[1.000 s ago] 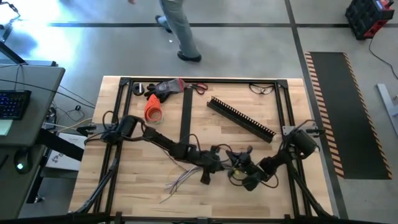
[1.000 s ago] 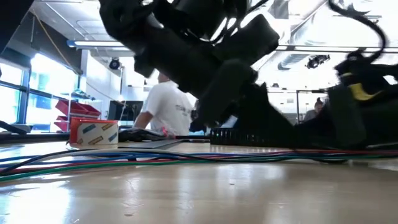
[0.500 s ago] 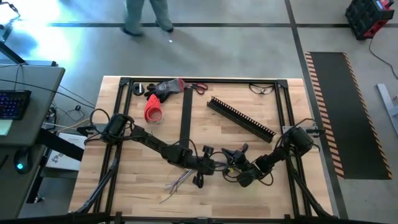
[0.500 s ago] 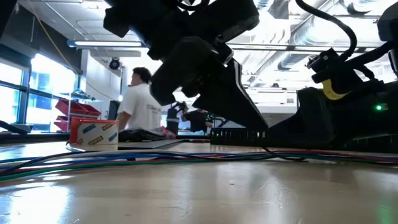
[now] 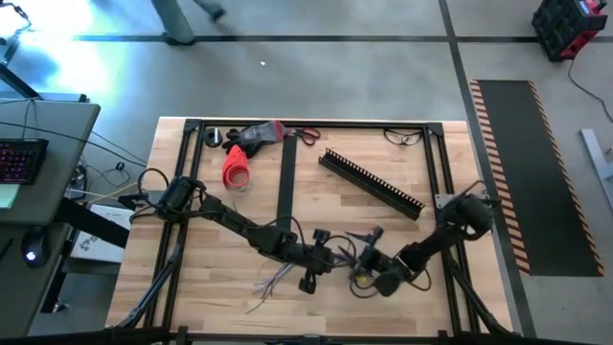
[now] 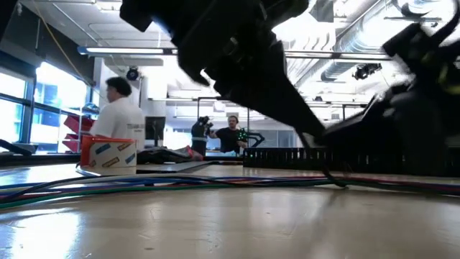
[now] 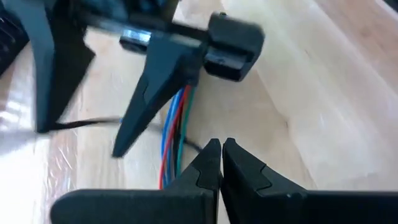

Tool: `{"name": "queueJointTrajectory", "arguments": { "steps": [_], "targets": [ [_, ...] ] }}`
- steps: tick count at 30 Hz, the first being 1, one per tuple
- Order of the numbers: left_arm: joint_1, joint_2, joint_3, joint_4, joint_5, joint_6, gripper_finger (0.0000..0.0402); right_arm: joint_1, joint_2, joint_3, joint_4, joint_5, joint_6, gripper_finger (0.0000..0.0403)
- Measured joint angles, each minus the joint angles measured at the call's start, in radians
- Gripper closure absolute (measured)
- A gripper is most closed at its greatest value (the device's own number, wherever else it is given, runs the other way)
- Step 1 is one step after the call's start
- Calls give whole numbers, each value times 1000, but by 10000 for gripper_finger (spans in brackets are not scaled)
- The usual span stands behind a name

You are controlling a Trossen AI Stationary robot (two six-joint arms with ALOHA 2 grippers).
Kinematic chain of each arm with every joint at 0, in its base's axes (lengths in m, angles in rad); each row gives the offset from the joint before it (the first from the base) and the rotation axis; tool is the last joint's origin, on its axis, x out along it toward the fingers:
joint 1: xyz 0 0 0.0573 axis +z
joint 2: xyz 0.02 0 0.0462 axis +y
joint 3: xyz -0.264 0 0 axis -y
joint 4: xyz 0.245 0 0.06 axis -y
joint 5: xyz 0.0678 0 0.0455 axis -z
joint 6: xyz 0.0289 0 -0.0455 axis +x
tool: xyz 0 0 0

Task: Ziptie cables
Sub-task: Wrap the black zip tie on the cables

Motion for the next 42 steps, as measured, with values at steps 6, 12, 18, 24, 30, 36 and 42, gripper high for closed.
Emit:
{"name": "queueJointTrajectory", "arguments": {
  "steps": [6, 12, 18, 24, 30, 36, 42],
  "targets": [
    [3, 0, 1, 42, 31, -16, 402, 106, -34, 1, -49, 120, 63, 151],
    [3, 1, 1, 75, 46, -16, 402, 140, -34, 0, -284, 108, 356, 151],
    [-6, 1, 1, 104, 57, -20, 402, 93, -34, -1, -498, 185, 490, 151],
    [-8, 1, 1, 152, 74, -36, 401, -26, -38, 0, -511, 46, 453, 151],
    [-3, 1, 1, 159, 95, -41, 358, -74, -144, 2, -500, -59, 204, 151],
    [10, -12, 1, 168, 98, -18, 283, -60, -283, 2, -577, -112, 92, 151],
    [9, -71, 0, 122, 106, 27, 233, -54, -387, 2, -631, -60, 31, 151]
  ]
}}
